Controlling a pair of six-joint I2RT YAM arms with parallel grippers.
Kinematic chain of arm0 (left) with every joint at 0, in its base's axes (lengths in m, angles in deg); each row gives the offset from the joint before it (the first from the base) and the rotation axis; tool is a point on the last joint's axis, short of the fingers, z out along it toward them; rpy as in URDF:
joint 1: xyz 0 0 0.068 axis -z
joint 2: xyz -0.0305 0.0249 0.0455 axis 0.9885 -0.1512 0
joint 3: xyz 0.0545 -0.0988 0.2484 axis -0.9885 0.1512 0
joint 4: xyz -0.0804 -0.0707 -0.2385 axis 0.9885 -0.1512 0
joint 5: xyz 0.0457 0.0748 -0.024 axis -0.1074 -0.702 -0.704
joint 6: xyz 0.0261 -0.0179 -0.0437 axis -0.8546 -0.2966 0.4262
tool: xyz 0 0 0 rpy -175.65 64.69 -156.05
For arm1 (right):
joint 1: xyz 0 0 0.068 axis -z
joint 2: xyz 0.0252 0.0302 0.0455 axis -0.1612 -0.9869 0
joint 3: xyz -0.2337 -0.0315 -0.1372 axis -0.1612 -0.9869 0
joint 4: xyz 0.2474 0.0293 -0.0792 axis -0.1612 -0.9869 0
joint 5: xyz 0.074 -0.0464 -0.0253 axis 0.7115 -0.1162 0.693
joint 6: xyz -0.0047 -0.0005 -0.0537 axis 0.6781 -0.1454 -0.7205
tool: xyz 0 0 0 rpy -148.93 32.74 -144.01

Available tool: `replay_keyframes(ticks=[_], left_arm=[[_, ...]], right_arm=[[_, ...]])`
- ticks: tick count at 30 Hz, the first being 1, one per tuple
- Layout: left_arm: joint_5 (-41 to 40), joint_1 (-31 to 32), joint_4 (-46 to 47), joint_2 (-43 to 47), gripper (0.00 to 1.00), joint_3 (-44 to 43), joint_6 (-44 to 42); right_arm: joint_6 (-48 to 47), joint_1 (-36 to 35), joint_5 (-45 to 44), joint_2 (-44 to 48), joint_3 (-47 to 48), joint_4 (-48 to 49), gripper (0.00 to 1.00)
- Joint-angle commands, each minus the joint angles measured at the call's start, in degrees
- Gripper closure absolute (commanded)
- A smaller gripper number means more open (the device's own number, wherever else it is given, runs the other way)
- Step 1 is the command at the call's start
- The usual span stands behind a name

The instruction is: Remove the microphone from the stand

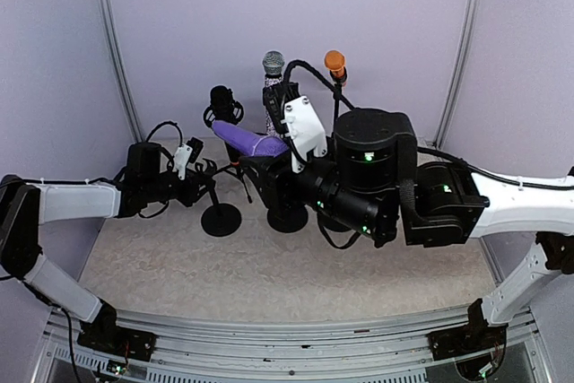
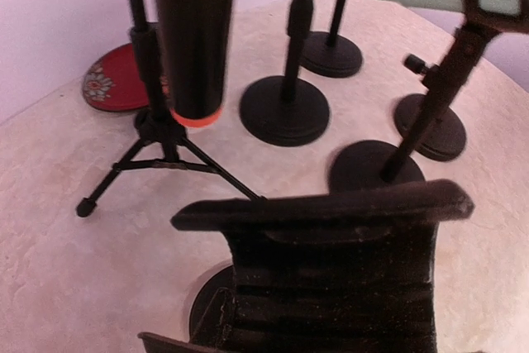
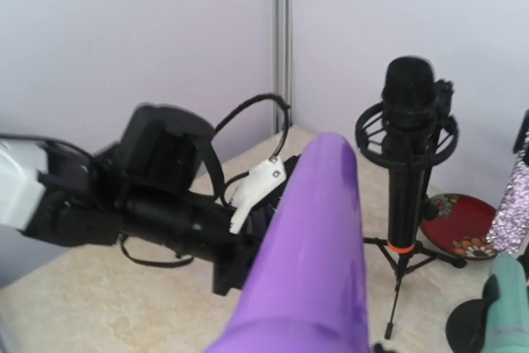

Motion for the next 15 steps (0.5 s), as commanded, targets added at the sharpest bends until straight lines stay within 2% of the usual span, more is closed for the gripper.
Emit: replay_keyframes(ticks=[1,6,8,9,11,12,13,15], left_arm=[[16.28,-0.31,-13.33,3.25,0.91,-0.82,-4.24],[24.47,0.62,-18.71,4.41,0.89,-0.80,-7.80],[25.19,1.79,-19.36,4.62,0.79,-0.40,-8.88],[24.96,2.38,-19.89,4.54,0.68,-0.38,-9.66],[24.31,3.08,-21.76,4.63,0.27,-0.68,-11.91],[24.01,3.14,-23.18,4.92,0.09,-1.19,-12.99],[23.27,2.91,-24.73,5.28,0.02,-1.88,-14.03],[22.50,1.93,-29.85,6.49,0.01,-3.93,-17.86]], right_arm=[[0.77,1.09,-0.16,-4.63,5.87,-4.91,1.00],[3.03,3.38,3.26,-5.97,6.51,-6.32,1.00],[3.22,3.84,3.90,-6.03,6.20,-6.10,1.00],[3.49,4.12,4.19,-6.07,6.18,-6.26,1.00],[4.01,4.60,5.31,-6.24,6.24,-6.51,1.00],[4.47,4.99,5.91,-6.40,6.49,-7.12,1.00],[5.21,5.49,6.41,-6.69,7.07,-8.04,1.00],[6.32,6.18,7.45,-7.16,8.09,-9.52,1.00]])
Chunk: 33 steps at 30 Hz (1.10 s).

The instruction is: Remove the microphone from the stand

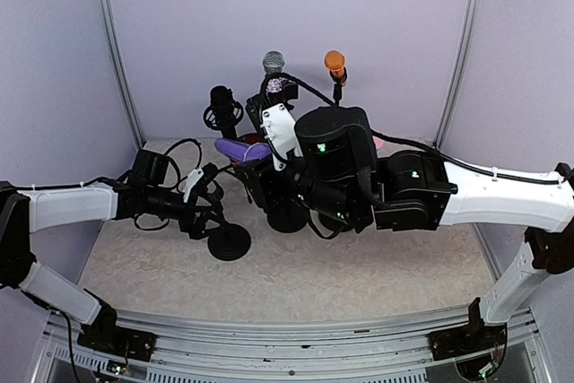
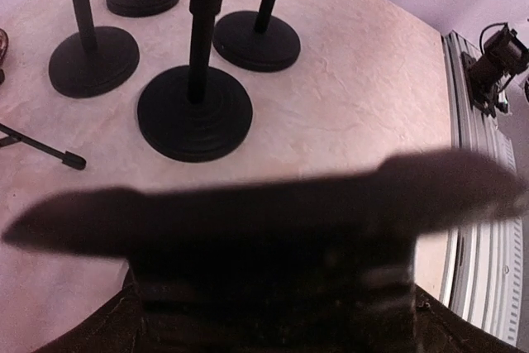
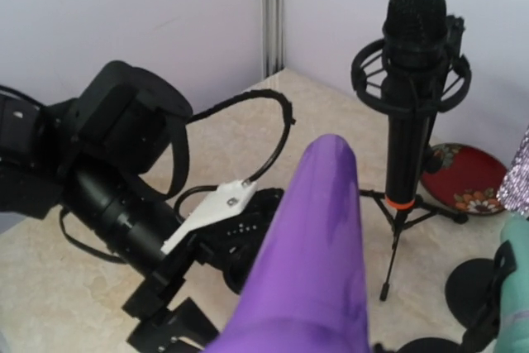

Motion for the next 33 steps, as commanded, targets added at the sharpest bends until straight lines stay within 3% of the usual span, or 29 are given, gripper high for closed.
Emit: replay_keyframes(ticks=[1,5,9,19,23,29,33], left_arm=[[1.16,-1.80,-13.05,3.30,0.01,-4.99,-9.23],[2.85,-9.65,-34.58,7.04,0.01,-13.40,-23.35],[1.85,-16.77,-46.98,12.21,0.01,-19.71,-35.14],[0.88,-18.97,-59.38,18.66,0.07,-24.92,-46.59],[1.09,-18.56,-61.13,20.01,0.14,-27.06,-48.10],[1.82,-18.25,-60.62,20.86,0.25,-28.02,-48.18],[0.38,-18.02,-60.02,22.00,0.25,-27.60,-48.89]], right_arm=[[2.97,1.44,3.38,-0.81,2.97,-2.62,1.00],[4.20,3.04,7.10,-1.86,4.18,-3.56,1.00],[4.43,5.08,13.57,-4.04,6.35,-2.45,1.00],[5.74,8.19,34.94,-17.60,22.48,-3.37,1.00],[7.48,9.07,42.62,-22.85,27.81,-2.77,1.00],[8.21,9.51,46.14,-25.14,29.49,-2.38,1.00],[7.76,9.82,43.18,-23.07,26.76,-4.74,1.00]])
